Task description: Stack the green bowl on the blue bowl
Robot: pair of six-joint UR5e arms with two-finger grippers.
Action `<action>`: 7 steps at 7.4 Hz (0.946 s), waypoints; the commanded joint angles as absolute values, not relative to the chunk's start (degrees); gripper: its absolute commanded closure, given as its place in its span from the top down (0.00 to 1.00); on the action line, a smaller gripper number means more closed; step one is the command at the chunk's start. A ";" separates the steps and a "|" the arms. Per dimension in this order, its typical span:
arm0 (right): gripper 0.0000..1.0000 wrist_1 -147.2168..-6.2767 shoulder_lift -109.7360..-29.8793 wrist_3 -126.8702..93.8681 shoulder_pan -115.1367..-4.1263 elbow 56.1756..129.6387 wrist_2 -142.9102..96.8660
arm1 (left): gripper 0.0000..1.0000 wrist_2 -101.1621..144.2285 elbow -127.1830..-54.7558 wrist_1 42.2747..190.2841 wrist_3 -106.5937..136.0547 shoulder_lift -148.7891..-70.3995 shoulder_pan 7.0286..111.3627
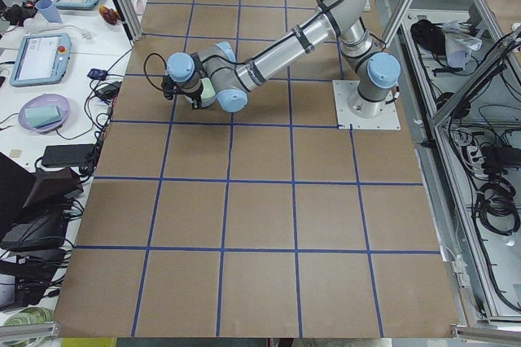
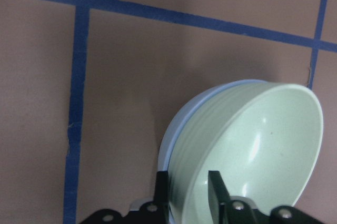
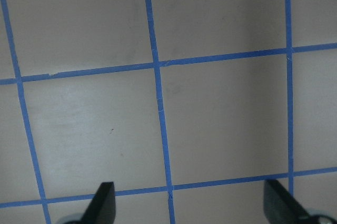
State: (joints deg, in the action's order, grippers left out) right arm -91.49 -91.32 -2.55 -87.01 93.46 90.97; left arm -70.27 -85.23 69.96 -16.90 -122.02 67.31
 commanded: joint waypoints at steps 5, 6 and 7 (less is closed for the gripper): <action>1.00 -91.49 -91.32 -2.55 -87.01 93.43 90.97 | 1.00 -81.36 -84.81 77.23 -16.96 -110.51 71.09; 1.00 -91.49 -91.32 -2.55 -87.01 93.43 90.97 | 1.00 -82.17 -84.81 81.61 -16.79 -107.09 71.54; 1.00 -91.49 -91.32 -2.55 -87.01 93.43 90.97 | 1.00 -82.26 -84.81 84.87 -16.70 -103.48 71.98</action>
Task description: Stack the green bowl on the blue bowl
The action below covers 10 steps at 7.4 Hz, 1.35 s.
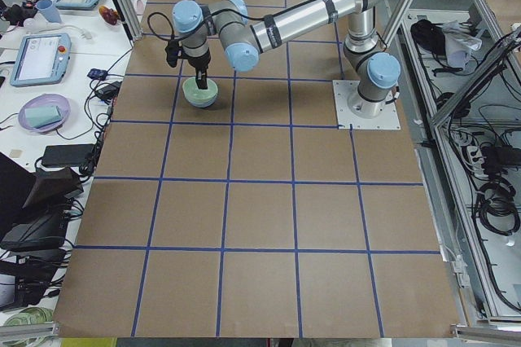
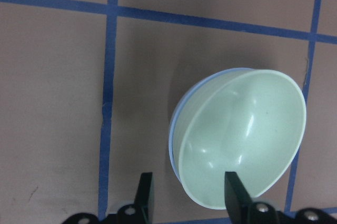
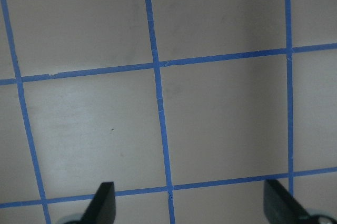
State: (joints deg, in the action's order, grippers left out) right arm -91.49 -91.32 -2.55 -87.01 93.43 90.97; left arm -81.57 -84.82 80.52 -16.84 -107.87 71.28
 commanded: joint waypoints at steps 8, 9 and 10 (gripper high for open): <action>1.00 -91.49 -91.32 -2.55 -87.01 93.43 90.97 | 1.00 -86.31 -85.96 89.56 -5.36 -88.69 87.62; 1.00 -91.49 -91.32 -2.55 -87.01 93.43 90.97 | 1.00 -87.35 -85.87 89.47 -5.27 -88.51 89.11; 1.00 -91.49 -91.32 -2.55 -87.01 93.43 90.88 | 1.00 -90.41 -85.87 88.69 -5.36 -88.59 89.99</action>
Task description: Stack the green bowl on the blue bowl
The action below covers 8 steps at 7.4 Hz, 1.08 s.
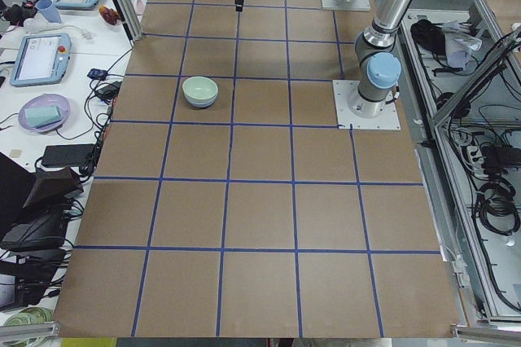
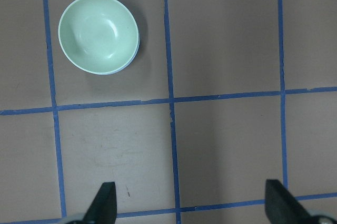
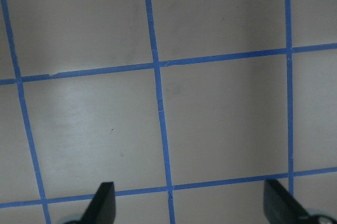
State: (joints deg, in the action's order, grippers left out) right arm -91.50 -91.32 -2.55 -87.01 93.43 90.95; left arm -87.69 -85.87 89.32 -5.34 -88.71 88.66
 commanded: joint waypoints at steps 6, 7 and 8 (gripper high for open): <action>1.00 -91.49 -91.32 -2.55 -87.01 93.43 90.97 | 1.00 -90.09 -85.87 88.33 -5.01 -89.03 89.47; 1.00 -91.49 -91.32 -2.55 -87.01 93.43 90.88 | 1.00 -90.09 -85.87 88.33 -5.01 -88.95 89.47; 1.00 -91.49 -91.32 -2.55 -87.01 93.43 90.97 | 1.00 -90.09 -85.96 88.33 -5.01 -88.95 89.47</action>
